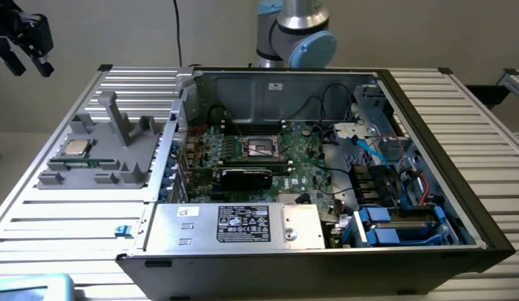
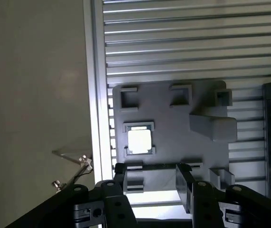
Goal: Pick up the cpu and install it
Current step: 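Pick up the cpu and move it towards the insertion slot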
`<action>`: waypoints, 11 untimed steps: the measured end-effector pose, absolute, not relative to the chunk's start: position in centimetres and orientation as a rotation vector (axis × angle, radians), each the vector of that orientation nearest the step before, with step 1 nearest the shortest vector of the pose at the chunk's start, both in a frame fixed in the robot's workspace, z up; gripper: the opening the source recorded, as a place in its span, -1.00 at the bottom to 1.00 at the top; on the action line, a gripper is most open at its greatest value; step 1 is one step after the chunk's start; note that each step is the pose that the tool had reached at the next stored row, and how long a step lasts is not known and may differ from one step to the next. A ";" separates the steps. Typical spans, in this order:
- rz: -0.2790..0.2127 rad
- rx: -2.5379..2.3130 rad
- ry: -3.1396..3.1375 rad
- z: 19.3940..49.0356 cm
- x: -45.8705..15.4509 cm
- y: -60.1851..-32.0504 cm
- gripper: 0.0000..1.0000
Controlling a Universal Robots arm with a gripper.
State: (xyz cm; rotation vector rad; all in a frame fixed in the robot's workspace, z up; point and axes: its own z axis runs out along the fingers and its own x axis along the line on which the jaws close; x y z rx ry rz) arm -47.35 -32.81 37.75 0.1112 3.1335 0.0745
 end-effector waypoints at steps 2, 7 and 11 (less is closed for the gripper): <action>0.075 0.111 3.133 37.7 -47.4 -32.8 0.07; 0.075 0.111 3.133 37.7 -47.4 -32.8 0.33; 0.074 0.111 3.134 37.7 -47.4 -32.8 0.58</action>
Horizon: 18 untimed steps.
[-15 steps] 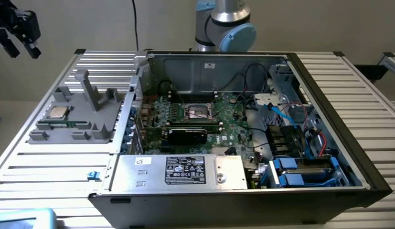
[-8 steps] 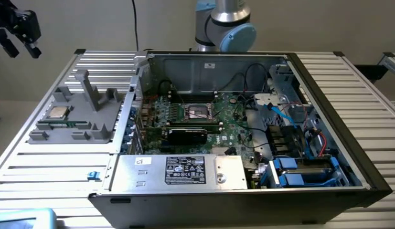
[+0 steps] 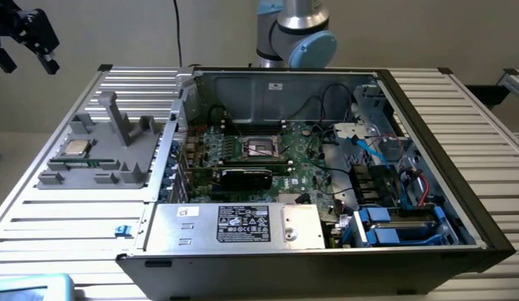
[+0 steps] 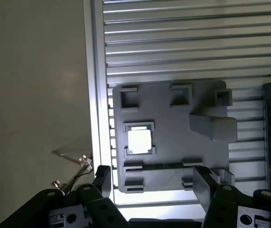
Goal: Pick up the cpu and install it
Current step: 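Pick up the cpu and move it towards the insertion slot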
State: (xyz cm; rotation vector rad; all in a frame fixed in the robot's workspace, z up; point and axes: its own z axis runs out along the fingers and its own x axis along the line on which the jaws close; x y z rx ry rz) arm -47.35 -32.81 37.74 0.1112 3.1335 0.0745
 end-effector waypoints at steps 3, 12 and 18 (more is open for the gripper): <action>0.075 0.107 3.136 37.7 -47.4 -32.8 0.58; 0.072 0.006 3.172 37.3 -47.4 -32.8 0.58; 0.072 -0.049 3.185 36.6 -47.4 -32.8 0.58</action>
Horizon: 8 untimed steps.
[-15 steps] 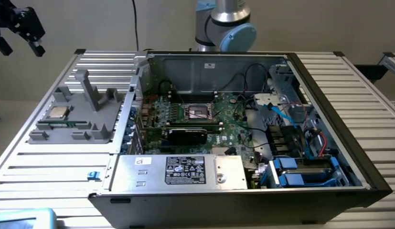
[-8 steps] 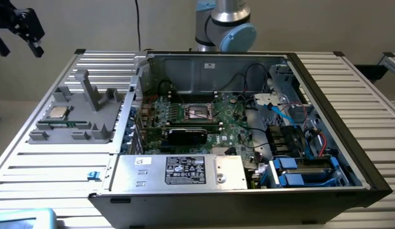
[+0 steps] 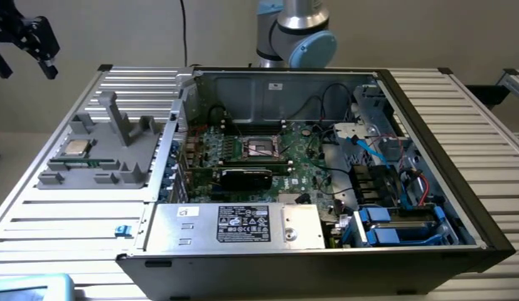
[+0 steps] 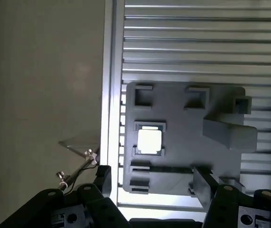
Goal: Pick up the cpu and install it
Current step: 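Pick up the cpu and move it towards the insertion slot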
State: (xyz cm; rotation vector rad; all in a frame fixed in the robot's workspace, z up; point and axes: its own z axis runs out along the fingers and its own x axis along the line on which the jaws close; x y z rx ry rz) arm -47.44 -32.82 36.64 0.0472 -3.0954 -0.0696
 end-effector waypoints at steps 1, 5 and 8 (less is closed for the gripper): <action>-0.070 0.052 -3.093 36.5 -47.4 -32.8 0.58; -0.069 0.068 -3.086 36.0 -47.4 -32.8 0.58; -0.069 0.069 -3.085 35.6 -47.5 -32.8 0.58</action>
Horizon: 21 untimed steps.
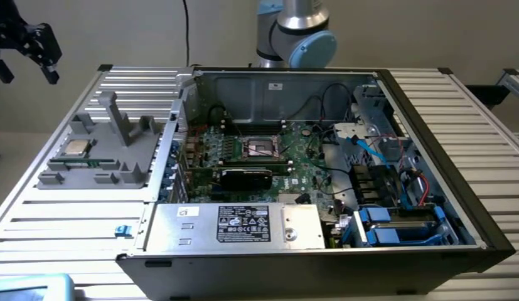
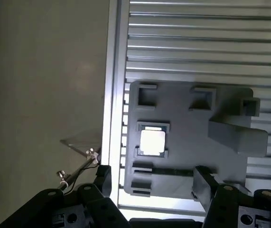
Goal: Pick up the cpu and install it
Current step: 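Pick up the cpu and move it towards the insertion slot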
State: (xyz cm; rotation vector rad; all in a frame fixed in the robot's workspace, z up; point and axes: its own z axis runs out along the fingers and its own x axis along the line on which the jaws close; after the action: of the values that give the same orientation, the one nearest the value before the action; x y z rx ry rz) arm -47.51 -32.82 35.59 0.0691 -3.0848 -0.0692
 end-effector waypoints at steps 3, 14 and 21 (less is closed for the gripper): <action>-0.069 0.069 -3.087 35.2 -48.1 -32.8 0.58; -0.069 0.070 -3.100 34.0 -49.2 -32.9 0.58; -0.069 0.070 -3.100 32.7 -49.2 -32.9 0.58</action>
State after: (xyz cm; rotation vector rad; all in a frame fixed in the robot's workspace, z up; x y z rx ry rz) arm -49.24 -32.88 32.71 0.0698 -3.1002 -0.0689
